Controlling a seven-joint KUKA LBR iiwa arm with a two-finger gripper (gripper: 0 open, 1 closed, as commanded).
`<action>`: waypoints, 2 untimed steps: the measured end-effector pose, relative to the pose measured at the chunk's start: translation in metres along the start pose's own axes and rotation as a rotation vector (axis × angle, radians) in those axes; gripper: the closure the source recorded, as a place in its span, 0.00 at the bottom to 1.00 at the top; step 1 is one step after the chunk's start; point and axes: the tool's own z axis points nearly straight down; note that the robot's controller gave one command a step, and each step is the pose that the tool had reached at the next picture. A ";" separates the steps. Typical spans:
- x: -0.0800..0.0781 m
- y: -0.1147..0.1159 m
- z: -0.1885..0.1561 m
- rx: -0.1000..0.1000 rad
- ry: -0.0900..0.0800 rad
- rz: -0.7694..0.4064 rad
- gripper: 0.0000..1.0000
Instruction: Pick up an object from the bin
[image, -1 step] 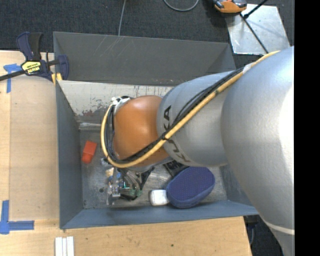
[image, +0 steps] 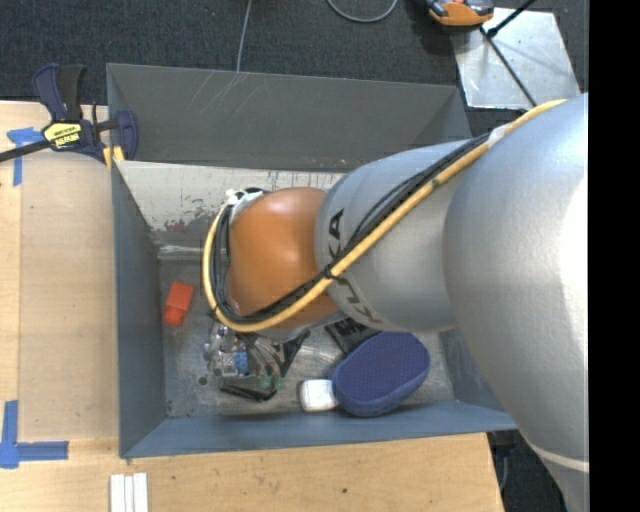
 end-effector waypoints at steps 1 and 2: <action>-0.011 -0.012 -0.075 -0.002 -0.009 -0.004 1.00; -0.007 -0.006 0.035 -0.018 -0.009 0.033 1.00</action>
Offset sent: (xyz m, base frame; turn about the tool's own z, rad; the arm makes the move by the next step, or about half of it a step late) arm 0.0077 -0.0121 0.0700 -0.0049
